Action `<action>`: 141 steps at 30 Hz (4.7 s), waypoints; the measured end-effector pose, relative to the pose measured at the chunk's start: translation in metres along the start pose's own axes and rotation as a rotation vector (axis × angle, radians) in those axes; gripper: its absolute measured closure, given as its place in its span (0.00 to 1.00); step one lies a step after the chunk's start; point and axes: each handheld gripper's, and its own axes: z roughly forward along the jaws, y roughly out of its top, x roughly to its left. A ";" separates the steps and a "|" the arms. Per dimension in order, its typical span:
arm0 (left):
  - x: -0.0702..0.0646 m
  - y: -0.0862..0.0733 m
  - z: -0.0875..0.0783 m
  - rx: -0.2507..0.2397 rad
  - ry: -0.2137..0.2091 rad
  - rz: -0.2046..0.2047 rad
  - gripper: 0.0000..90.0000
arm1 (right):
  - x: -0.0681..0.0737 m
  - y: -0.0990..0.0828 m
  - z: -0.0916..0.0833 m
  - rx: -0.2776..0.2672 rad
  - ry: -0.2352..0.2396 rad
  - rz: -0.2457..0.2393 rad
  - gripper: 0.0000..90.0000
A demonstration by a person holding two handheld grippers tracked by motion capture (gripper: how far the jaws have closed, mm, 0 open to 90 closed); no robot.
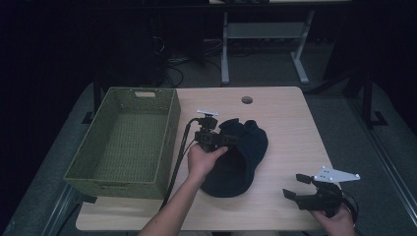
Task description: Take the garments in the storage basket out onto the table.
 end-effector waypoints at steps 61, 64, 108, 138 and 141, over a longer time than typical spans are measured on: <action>0.013 -0.108 -0.027 0.083 0.059 0.069 0.80 | 0.012 0.031 0.064 0.241 0.235 -0.005 0.93; 0.011 -0.113 -0.026 0.108 0.052 0.084 0.84 | 0.015 0.027 0.062 0.243 0.247 -0.015 0.95; 0.013 -0.080 -0.006 0.014 0.017 0.110 0.82 | 0.010 0.076 0.088 0.130 0.290 0.012 0.92; 0.021 -0.076 -0.014 -0.042 0.079 0.064 0.83 | 0.016 0.090 0.109 0.187 0.239 0.010 0.95; 0.024 -0.069 -0.012 -0.051 0.090 0.053 0.83 | 0.008 0.104 0.118 0.153 0.217 0.026 0.95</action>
